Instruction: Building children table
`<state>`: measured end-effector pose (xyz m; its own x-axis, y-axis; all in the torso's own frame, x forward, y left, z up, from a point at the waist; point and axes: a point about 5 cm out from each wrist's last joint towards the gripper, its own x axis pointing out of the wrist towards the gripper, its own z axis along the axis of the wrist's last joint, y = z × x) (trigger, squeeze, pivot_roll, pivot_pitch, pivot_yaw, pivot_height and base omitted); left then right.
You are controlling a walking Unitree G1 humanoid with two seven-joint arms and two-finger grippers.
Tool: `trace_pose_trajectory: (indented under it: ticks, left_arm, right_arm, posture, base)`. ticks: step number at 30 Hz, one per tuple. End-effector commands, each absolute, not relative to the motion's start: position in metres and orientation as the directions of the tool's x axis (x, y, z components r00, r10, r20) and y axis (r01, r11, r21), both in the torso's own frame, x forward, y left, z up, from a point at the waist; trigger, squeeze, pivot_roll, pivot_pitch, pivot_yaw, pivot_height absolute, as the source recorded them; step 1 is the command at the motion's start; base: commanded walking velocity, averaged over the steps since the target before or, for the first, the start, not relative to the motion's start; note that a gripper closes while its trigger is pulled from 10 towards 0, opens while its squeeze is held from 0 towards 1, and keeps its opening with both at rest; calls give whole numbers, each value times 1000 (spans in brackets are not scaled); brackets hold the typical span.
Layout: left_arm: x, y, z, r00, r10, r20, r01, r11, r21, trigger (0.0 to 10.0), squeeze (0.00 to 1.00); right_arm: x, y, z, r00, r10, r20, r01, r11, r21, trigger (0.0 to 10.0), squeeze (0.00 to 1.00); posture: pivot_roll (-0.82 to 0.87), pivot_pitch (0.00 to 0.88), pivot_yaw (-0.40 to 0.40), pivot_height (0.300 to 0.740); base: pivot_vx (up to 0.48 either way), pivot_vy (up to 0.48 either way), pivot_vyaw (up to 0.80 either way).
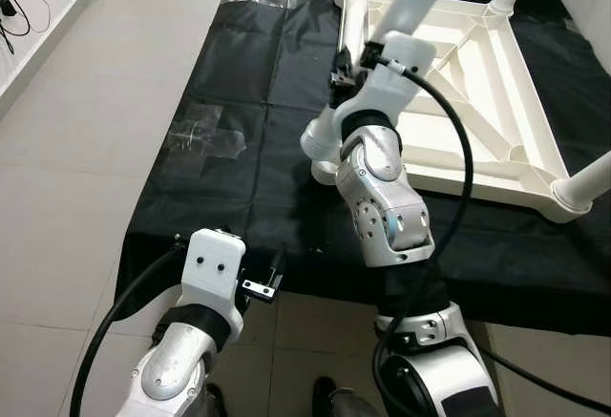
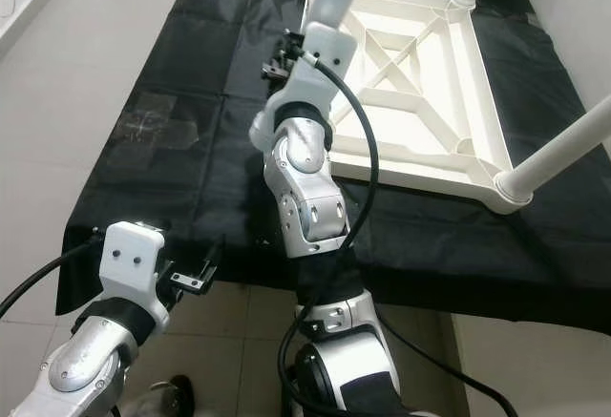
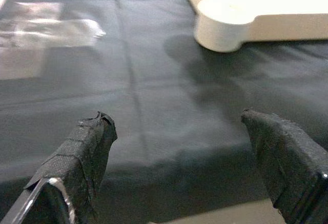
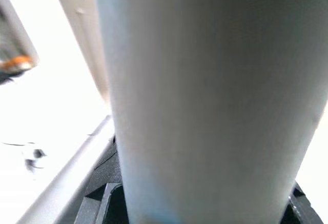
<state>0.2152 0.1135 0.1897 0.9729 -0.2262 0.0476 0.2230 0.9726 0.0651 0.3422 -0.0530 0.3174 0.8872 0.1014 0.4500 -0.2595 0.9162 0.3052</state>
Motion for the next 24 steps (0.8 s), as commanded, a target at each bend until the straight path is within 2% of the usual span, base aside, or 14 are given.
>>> trace_pose_trajectory:
  ticks: [1, 4, 7, 8, 10, 11, 15, 24]
  left_arm:
    - [218, 115, 185, 974, -224, 23, 222, 973, 68, 10000, 1000]
    - [225, 116, 187, 973, -231, 32, 224, 965, 138, 10000, 1000]
    - [228, 117, 188, 972, -234, 34, 225, 960, 164, 10000, 1000]
    - [237, 116, 190, 968, -250, 32, 238, 949, 208, 10000, 1000]
    - [243, 115, 192, 965, -260, 30, 246, 939, 239, 10000, 1000]
    - [249, 115, 193, 963, -270, 21, 255, 928, 273, 10000, 0]
    - [264, 115, 197, 962, -272, 14, 253, 911, 326, 10000, 0]
    - [269, 120, 192, 967, -255, -12, 244, 907, 343, 10000, 0]
  right_arm:
    - [332, -37, 313, 857, 221, 467, -405, 847, 343, 10000, 0]
    - [325, -34, 309, 787, 379, 487, -565, 760, 321, 10000, 0]
    - [323, -31, 305, 765, 431, 479, -604, 739, 299, 10000, 0]
    - [320, -30, 294, 740, 493, 459, -645, 714, 272, 10000, 0]
    - [318, -29, 287, 726, 522, 448, -664, 700, 262, 10000, 0]
    - [317, -30, 282, 717, 540, 440, -676, 693, 250, 10000, 0]
    - [314, -33, 273, 695, 581, 423, -701, 678, 221, 10000, 0]
    - [308, -33, 267, 663, 628, 409, -736, 648, 197, 10000, 0]
  posture:
    - [109, 168, -88, 740]
    - [108, 154, -85, 740]
    - [107, 147, -82, 740]
    - [110, 116, -75, 740]
    - [110, 116, -75, 740]
    - [108, 109, -70, 740]
    - [110, 100, -65, 740]
    - [111, 92, -61, 740]
  base:
    - [0, 0, 0]
    - [0, 0, 0]
    - [0, 0, 0]
    - [0, 0, 0]
    - [0, 0, 0]
    - [0, 0, 0]
    - [0, 0, 0]
    - [0, 0, 0]
